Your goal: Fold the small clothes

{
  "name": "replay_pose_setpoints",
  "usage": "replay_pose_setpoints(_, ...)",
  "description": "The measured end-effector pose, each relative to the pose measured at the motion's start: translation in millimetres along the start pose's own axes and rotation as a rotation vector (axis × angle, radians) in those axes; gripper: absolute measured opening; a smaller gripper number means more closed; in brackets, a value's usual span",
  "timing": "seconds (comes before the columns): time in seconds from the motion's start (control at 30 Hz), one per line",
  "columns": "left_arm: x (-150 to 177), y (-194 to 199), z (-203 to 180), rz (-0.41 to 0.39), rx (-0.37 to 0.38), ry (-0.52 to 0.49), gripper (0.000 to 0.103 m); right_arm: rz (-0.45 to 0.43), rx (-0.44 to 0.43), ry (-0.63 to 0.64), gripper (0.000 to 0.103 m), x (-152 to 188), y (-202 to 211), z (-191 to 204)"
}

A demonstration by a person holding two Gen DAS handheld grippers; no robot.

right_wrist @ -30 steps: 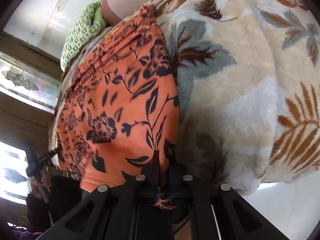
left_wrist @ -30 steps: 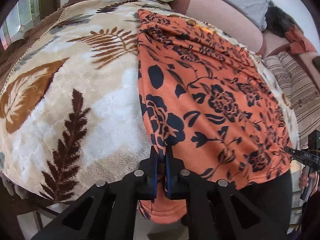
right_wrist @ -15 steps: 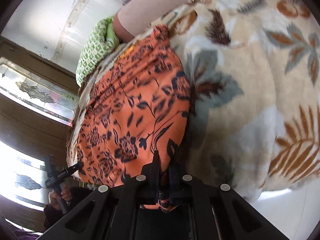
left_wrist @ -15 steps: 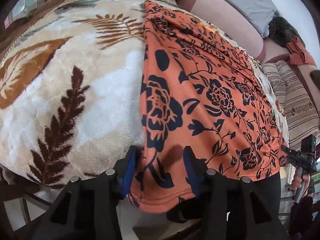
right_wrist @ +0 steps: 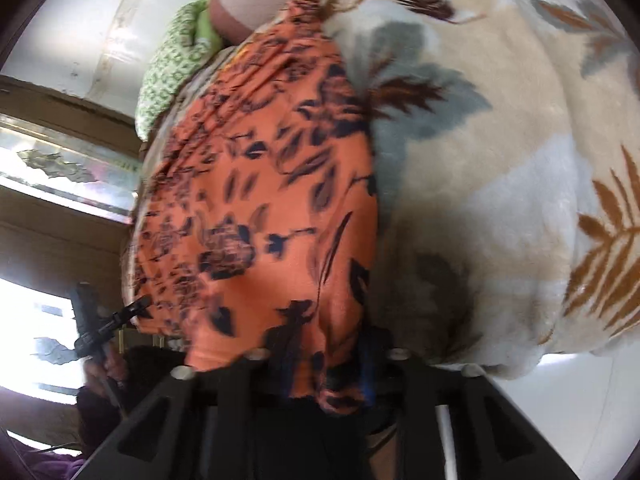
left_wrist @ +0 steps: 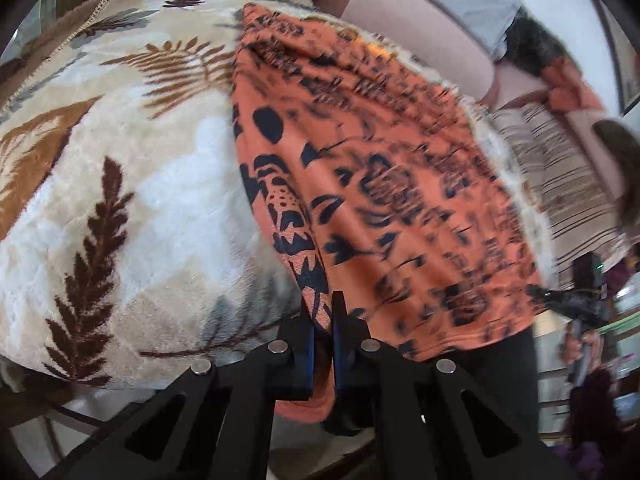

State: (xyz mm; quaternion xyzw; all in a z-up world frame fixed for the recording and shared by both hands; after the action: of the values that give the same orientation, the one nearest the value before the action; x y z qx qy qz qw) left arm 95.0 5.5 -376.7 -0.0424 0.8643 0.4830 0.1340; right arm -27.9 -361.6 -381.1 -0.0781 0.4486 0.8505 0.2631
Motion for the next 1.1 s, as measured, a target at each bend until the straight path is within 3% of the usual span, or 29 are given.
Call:
replay_pose_setpoints(0.23, -51, 53, -36, -0.087, 0.212, 0.035, 0.006, -0.208, -0.164, 0.029, 0.008, -72, 64, 49)
replay_pose_setpoints(0.33, -85, 73, -43, -0.125, 0.276, 0.065, 0.006, -0.275, -0.186, 0.022, 0.008, -109, 80, 56)
replay_pose_setpoints(0.47, -132, 90, -44, -0.166, 0.307, 0.091, 0.006, -0.323, -0.187, 0.006, 0.008, -148, 85, 54)
replay_pose_setpoints(0.57, -176, 85, -45, -0.178, 0.310, 0.119, 0.006, -0.374, -0.178, -0.037, 0.007, -208, 75, 45)
replay_pose_setpoints(0.7, -241, 55, -40, -0.163, 0.270, 0.155, 0.006, -0.404, -0.153, -0.092, 0.008, -279, 51, 24)
replay_pose_setpoints(0.73, -257, 41, -38, -0.152, 0.256, 0.166, 0.006, -0.404, -0.153, -0.092, 0.008, -279, 51, 24)
replay_pose_setpoints(0.87, -310, -18, -20, -0.108, 0.196, 0.237, 0.006, -0.368, -0.093, -0.192, 0.008, -360, -16, -18)
replay_pose_setpoints(1.03, -346, -94, 16, -0.045, 0.139, 0.363, 0.007, -0.289, -0.059, -0.343, 0.012, -398, -101, -72)
replay_pose_setpoints(1.1, -346, -107, 25, -0.032, 0.184, 0.431, 0.010, -0.298, -0.090, -0.419, 0.016, -400, -119, -90)
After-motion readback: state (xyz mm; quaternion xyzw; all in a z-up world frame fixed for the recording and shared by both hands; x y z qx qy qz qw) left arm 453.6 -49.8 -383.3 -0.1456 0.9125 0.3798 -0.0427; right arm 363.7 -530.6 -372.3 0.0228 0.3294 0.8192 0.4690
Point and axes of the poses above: each gripper's, at about its wrist camera, not at the fingertips, and y roughly against the way its jaws point, z to its left, x to its underside, the point moved 9 cm from there along -y, roughly the way its jaws point, and after that the axes turned 12 degrees about y, right-handed, at the moved point
